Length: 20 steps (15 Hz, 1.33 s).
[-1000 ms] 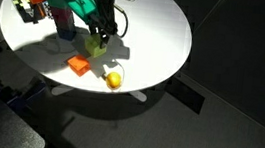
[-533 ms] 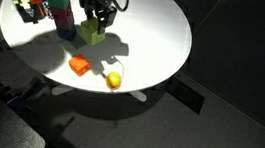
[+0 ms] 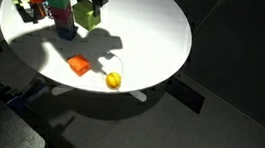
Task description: Put the light green block on top of the dark green block
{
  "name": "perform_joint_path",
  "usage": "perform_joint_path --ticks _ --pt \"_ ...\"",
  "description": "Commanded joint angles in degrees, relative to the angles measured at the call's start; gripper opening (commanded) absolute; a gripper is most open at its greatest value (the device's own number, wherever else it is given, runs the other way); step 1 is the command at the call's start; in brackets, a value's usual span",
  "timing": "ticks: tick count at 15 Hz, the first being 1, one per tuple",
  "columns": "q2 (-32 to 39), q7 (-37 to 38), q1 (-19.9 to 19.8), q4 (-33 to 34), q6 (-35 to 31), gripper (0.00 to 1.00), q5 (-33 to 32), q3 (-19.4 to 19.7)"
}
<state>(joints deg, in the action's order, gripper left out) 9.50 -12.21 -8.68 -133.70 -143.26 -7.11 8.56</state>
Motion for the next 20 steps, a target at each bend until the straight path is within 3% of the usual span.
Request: perform_joint_path --ticks 1,2,3,14,15,20 --pt "-4.48 -3.07 -0.15 -2.08 2.22 0.30 -1.76 -0.29" --pt "-4.93 -3.52 -0.22 -2.16 2.50 0.30 -1.46 -0.29" --pt "-2.24 -2.02 -0.15 -0.78 1.26 0.55 -0.40 -0.35" --pt "-3.33 -2.66 -0.13 -1.38 1.63 0.55 -0.39 -0.33" --pt "-3.33 -2.67 -0.13 -1.38 1.63 0.30 -0.39 -0.33" --pt "-5.07 -3.44 0.13 -1.88 1.85 0.30 -1.03 -0.61"
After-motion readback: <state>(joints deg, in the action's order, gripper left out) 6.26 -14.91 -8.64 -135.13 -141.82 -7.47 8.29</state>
